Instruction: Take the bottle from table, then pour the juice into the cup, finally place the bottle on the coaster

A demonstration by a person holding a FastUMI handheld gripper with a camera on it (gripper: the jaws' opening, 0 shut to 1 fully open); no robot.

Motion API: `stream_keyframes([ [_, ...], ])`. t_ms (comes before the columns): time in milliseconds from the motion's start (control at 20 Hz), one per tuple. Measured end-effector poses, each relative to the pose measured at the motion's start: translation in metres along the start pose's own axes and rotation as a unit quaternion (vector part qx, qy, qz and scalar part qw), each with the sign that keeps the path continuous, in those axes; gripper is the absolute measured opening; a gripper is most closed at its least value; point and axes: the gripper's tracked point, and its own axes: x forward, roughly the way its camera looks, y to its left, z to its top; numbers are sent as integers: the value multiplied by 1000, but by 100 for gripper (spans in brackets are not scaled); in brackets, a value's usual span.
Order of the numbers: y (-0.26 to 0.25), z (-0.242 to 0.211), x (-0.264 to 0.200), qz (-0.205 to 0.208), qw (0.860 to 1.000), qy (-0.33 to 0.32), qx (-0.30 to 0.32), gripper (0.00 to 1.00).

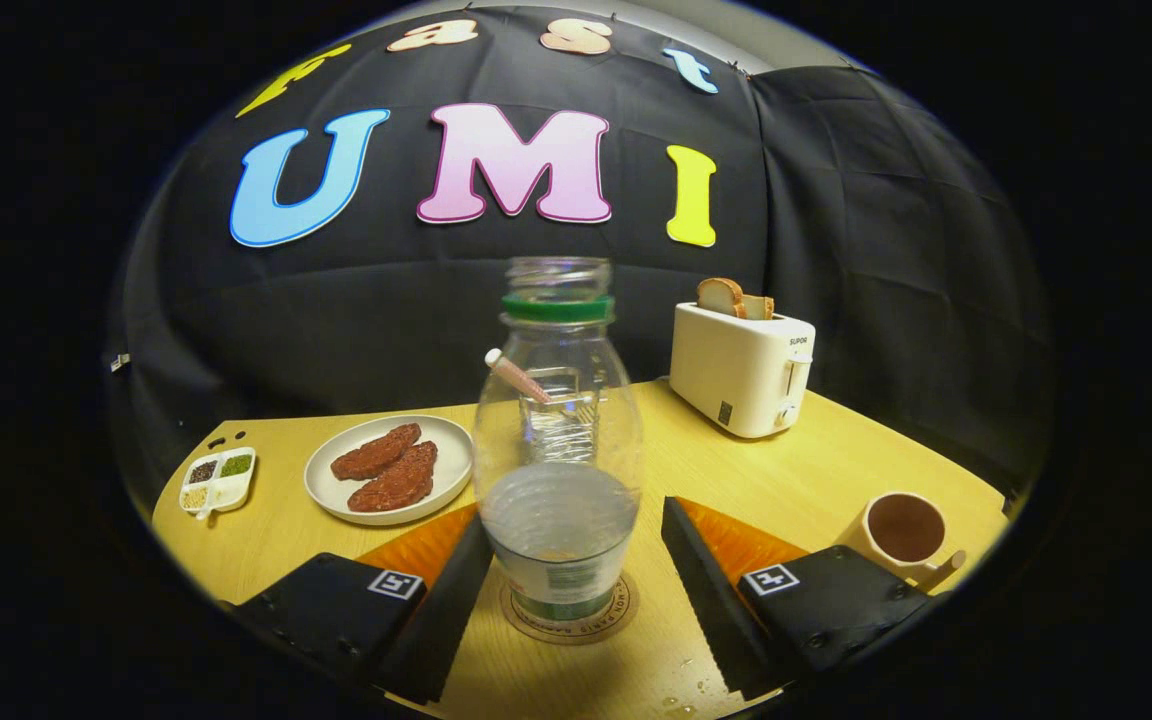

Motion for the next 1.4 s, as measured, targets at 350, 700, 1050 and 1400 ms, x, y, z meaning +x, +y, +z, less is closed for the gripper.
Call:
stream_keyframes([
  [350, 12, 0, -56, 36, 999, 7, -6, 100],
  [700, 32, 59, -170, 79, 995, -56, -16, 100],
  [1050, 57, 110, -292, 125, 984, -126, -18, 100],
  [1400, 74, 101, -375, 208, 970, -115, -42, 99],
])
